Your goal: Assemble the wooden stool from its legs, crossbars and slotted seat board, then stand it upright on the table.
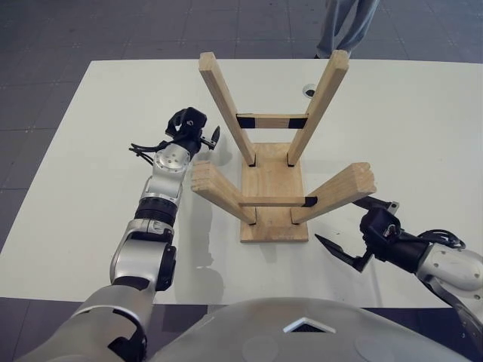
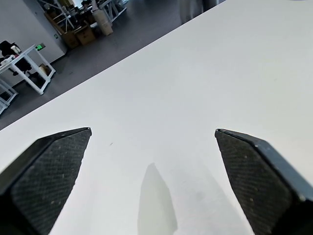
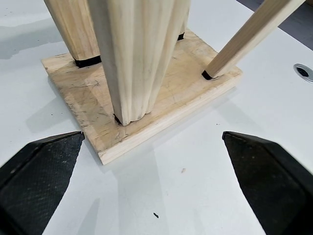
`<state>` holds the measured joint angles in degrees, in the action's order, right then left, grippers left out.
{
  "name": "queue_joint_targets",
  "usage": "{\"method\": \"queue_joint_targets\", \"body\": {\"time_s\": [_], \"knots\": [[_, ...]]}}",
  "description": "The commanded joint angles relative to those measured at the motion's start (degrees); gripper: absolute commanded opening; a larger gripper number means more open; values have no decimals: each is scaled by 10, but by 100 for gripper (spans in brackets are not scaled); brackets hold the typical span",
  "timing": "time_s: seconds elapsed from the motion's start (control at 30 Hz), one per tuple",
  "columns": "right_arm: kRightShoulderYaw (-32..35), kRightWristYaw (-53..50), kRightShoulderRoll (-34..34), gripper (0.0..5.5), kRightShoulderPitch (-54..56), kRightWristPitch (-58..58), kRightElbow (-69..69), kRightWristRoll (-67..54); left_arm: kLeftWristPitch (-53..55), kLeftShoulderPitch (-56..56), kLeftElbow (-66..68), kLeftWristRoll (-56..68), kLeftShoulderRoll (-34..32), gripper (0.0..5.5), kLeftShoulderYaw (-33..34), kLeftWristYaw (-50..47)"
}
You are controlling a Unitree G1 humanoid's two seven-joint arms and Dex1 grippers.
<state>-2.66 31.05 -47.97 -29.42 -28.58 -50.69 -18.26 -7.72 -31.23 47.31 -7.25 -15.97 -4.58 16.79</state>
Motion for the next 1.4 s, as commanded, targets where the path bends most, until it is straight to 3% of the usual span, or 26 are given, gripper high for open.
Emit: {"method": "queue_joint_targets", "body": {"time_s": [0.03,0.33,0.57,0.8,1.13,1.4], "knots": [[-30,7,-4,522,-1,-4,-8,27,-52,-27,49,13,21,472,-12,66],[-101,16,-16,522,5,-5,-6,125,-147,-23,123,-34,15,472,-49,61],[-114,0,8,522,19,-17,0,154,-181,12,98,-47,-4,472,-75,75],[-116,-14,33,522,31,-26,9,171,-162,140,-116,-48,-82,472,-103,132],[-93,-1,23,522,30,-11,43,185,-76,208,-293,-29,-127,472,-83,152],[-17,50,-6,522,110,20,161,169,-45,276,-393,-18,-156,472,-63,157]]}}
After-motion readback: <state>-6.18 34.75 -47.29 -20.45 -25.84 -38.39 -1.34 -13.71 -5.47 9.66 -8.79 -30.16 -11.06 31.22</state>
